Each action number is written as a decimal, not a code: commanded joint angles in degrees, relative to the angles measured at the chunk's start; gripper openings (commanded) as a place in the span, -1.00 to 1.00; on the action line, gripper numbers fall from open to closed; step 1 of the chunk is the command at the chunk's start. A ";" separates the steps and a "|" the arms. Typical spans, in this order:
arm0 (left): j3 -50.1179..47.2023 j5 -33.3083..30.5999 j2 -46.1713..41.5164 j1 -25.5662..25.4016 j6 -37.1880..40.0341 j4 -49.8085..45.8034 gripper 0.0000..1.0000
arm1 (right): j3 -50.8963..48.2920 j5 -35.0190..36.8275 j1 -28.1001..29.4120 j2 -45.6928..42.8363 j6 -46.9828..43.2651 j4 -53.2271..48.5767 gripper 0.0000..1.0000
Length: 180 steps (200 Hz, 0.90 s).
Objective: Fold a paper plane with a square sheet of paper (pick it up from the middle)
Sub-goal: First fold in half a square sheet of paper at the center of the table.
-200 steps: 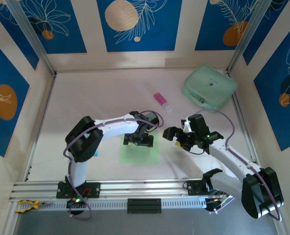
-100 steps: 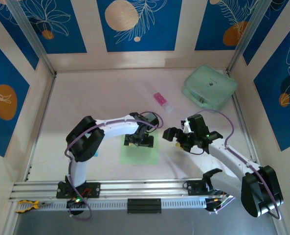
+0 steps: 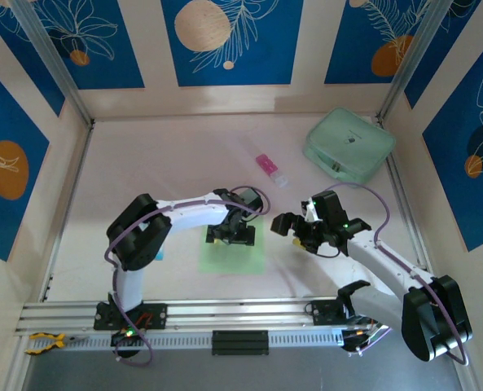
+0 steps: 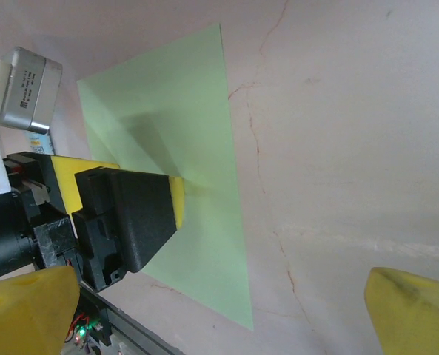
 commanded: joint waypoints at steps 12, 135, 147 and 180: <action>-3.04 2.19 4.35 0.37 -1.22 1.45 0.90 | 0.83 0.18 0.33 0.15 0.53 -1.87 0.98; -4.65 3.63 0.45 0.06 1.25 5.13 0.59 | 0.67 3.48 -0.06 -10.14 1.23 -3.10 0.98; -5.71 4.04 -0.69 0.10 1.30 6.87 0.51 | -0.34 4.67 0.08 -12.31 1.70 -2.50 0.98; -6.82 3.01 -2.92 0.11 1.43 7.78 0.26 | -1.40 10.03 0.02 -16.24 3.06 -5.04 0.98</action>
